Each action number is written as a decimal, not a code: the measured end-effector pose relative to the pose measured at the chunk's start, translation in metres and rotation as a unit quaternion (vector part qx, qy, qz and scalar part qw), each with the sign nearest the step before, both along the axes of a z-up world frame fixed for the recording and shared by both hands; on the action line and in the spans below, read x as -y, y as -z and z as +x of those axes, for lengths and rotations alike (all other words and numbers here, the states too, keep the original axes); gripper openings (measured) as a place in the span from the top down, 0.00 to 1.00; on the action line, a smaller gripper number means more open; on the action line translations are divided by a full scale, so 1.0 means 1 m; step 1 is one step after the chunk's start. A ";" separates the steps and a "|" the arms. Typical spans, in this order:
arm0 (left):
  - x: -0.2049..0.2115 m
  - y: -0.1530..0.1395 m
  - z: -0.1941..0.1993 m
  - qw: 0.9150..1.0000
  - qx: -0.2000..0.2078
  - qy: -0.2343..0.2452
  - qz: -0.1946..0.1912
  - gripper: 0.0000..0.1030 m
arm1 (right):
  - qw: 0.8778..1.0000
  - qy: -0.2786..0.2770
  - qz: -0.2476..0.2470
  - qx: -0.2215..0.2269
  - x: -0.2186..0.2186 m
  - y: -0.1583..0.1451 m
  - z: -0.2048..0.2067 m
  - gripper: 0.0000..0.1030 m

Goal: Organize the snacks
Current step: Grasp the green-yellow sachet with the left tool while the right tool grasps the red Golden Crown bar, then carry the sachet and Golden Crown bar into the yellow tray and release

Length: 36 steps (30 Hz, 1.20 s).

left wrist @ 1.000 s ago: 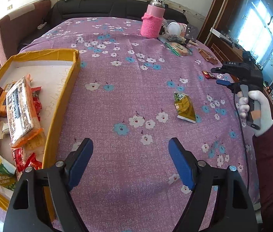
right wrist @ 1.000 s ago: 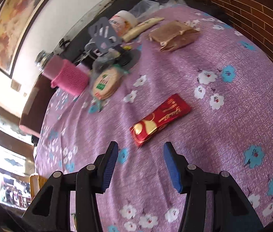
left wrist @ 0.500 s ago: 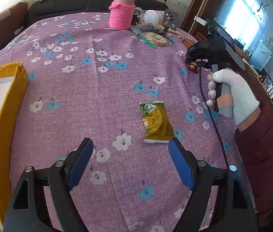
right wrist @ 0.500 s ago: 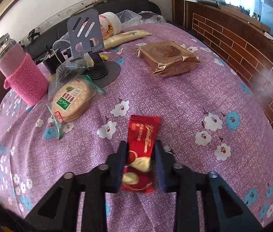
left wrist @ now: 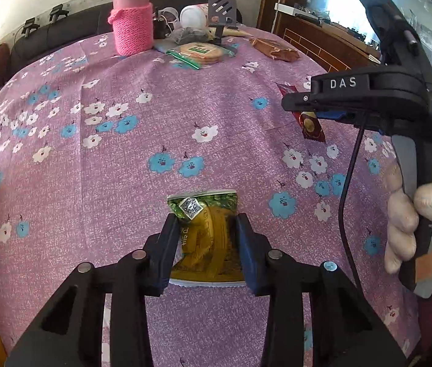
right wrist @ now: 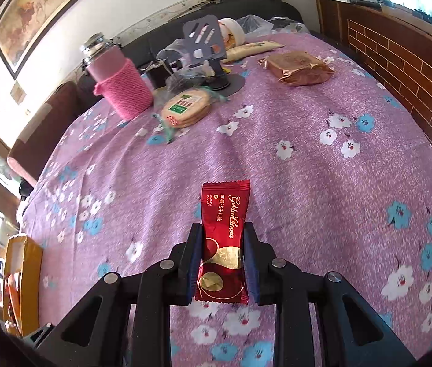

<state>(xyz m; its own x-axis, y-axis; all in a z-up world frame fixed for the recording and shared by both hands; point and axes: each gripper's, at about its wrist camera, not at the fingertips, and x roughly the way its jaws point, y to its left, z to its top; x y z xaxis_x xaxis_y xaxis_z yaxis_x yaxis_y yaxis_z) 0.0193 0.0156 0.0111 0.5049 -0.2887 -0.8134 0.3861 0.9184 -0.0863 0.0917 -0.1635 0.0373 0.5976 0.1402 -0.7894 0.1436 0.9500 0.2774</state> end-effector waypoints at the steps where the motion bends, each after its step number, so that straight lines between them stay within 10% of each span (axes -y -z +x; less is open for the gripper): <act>1: -0.004 -0.001 -0.001 1.000 -0.002 -0.003 -0.006 0.67 | 1.000 -0.008 0.001 0.005 -0.004 -0.002 -0.006 0.74; 15: -0.112 -0.056 -0.058 0.987 0.040 -0.096 -0.120 0.69 | 0.992 -0.115 0.023 0.053 -0.084 -0.042 -0.070 0.74; 25: -0.258 -0.099 -0.120 0.953 0.114 -0.247 -0.137 0.68 | 0.964 -0.255 0.038 0.066 -0.214 -0.067 -0.102 0.74; 31: -0.328 -0.082 -0.139 0.926 0.110 -0.335 -0.131 0.68 | 0.938 -0.341 0.040 0.045 -0.313 -0.054 -0.119 0.75; 36: -0.349 -0.058 -0.135 0.920 0.087 -0.356 -0.135 0.68 | 0.926 -0.376 0.012 0.033 -0.373 -0.040 -0.122 0.75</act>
<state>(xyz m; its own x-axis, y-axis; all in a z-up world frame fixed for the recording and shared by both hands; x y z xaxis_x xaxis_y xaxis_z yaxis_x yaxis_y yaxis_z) -0.1156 0.3650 0.0689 0.7605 -0.0133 -0.6491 -0.2763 0.8981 -0.3421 -0.0305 0.2097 0.0772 0.3704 0.5544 -0.7453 -0.5748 0.7671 0.2849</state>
